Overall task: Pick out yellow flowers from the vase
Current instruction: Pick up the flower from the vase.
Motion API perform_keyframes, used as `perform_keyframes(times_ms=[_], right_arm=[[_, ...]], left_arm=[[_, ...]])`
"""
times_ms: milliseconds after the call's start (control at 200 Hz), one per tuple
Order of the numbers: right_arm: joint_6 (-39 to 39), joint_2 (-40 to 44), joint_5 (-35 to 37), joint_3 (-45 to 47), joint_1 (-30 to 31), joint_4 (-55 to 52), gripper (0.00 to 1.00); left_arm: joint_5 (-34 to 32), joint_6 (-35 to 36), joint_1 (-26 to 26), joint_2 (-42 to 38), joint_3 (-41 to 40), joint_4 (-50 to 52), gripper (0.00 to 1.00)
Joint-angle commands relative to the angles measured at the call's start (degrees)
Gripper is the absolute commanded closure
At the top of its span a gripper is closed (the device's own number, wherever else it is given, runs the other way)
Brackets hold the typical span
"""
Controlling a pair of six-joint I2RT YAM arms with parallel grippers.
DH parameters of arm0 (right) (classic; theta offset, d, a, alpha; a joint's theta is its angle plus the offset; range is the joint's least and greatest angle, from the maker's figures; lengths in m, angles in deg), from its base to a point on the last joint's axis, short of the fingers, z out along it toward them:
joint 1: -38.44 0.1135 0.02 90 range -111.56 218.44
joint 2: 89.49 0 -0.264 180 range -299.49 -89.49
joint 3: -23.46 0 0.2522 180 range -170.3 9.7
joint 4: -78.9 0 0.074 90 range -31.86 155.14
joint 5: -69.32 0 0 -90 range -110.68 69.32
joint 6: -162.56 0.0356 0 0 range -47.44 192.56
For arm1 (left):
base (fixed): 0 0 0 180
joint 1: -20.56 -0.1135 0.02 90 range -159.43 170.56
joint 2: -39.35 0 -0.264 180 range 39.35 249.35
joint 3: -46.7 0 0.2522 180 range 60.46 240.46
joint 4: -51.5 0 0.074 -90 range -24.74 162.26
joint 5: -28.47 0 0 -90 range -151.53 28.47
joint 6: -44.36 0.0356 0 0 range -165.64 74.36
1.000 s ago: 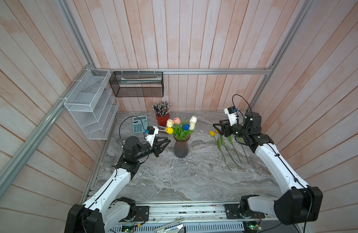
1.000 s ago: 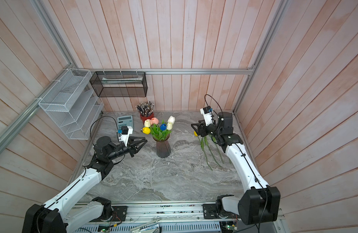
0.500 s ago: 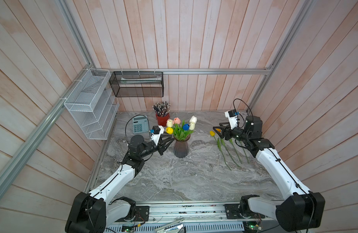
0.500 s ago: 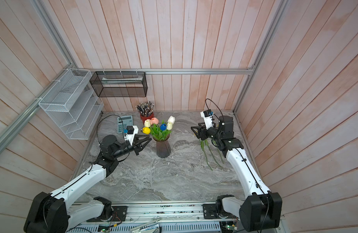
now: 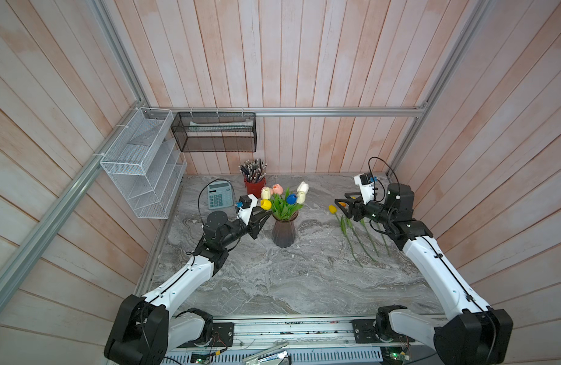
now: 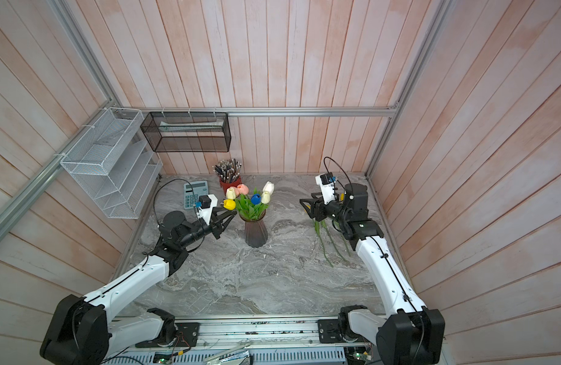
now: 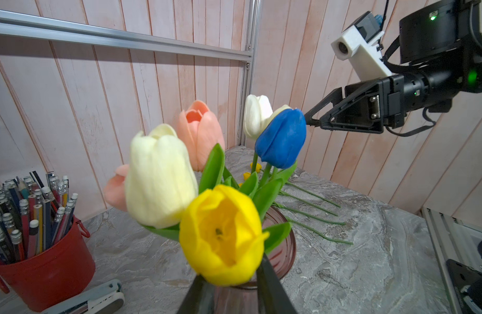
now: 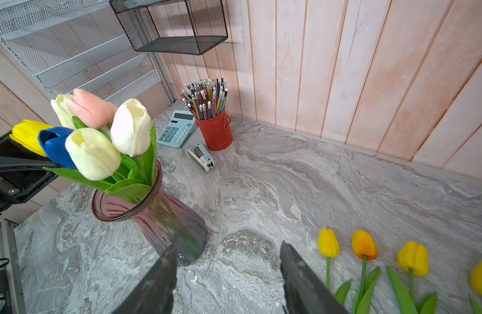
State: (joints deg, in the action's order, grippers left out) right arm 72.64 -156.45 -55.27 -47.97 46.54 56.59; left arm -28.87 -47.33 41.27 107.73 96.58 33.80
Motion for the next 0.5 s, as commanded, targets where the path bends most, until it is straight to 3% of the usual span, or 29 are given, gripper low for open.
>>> perform_keyframes(times_ms=[0,385,495], right_arm=[[0.81,1.0,-0.38,0.98,-0.27,1.0,0.38],[0.89,2.38,-0.36,1.82,-0.24,0.82,0.38],[1.0,2.87,-0.44,2.48,-0.27,1.31,0.38]], left_arm=[[-0.74,0.8,0.55,0.52,1.49,-2.91,0.73],[-2.78,0.82,1.39,3.51,2.86,-4.4,0.72],[-3.17,0.46,1.6,4.09,2.9,-5.36,0.77]])
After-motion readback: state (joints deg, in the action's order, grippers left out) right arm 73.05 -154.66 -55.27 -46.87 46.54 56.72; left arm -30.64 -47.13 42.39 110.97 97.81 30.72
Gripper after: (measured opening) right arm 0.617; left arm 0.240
